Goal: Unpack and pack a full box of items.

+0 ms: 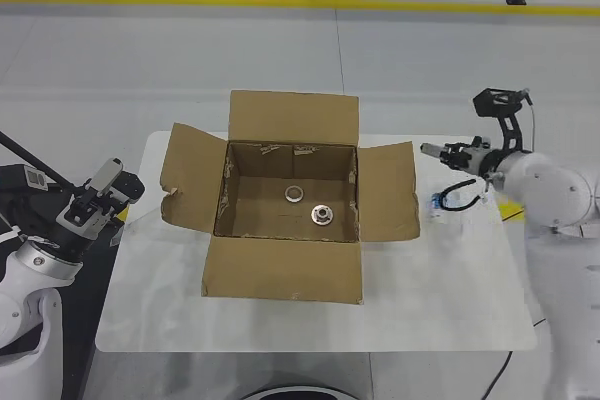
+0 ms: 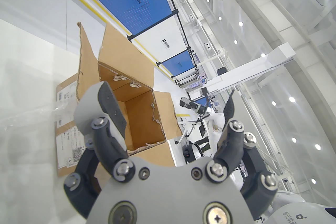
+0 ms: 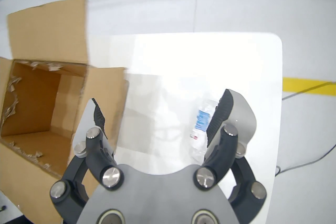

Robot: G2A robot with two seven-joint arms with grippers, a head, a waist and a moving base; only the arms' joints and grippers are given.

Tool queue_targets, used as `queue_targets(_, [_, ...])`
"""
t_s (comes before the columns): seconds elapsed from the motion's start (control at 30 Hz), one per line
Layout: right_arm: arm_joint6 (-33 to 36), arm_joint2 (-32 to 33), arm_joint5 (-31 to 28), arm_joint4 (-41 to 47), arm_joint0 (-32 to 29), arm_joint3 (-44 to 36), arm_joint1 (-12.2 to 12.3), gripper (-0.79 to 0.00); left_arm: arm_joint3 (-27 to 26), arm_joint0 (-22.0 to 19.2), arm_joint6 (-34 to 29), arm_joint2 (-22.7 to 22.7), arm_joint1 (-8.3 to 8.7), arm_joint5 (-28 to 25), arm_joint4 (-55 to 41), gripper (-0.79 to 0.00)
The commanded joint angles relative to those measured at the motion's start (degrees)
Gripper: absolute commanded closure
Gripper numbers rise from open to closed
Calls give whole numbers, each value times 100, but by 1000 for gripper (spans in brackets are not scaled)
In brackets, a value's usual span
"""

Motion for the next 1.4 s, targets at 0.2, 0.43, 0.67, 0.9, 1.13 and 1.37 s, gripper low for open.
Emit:
queue_targets(0.2, [129,-1890,-487,50,993,-272,-278,-785,0,0,0,0,0,0,0,-785])
queue_targets(0.43, [383,-3511,-715,445,2349,1327,-785,-785,0,0,0,0,0,0,0,-785])
queue_targets(0.67, [285,-4500,-799,932,3081,2765,-1337,-785,0,0,0,0,0,0,0,-785])
queue_targets(0.9, [25,-5157,-866,1386,3443,3900,-1913,-434,0,0,0,0,0,0,0,-785])
queue_targets(1.13, [-311,-5569,-690,1569,3612,5015,-2465,-342,0,0,0,0,0,0,0,-785])
queue_targets(1.37, [-620,-5755,-702,1836,3667,6063,-2976,-308,0,0,0,0,0,0,0,-785])
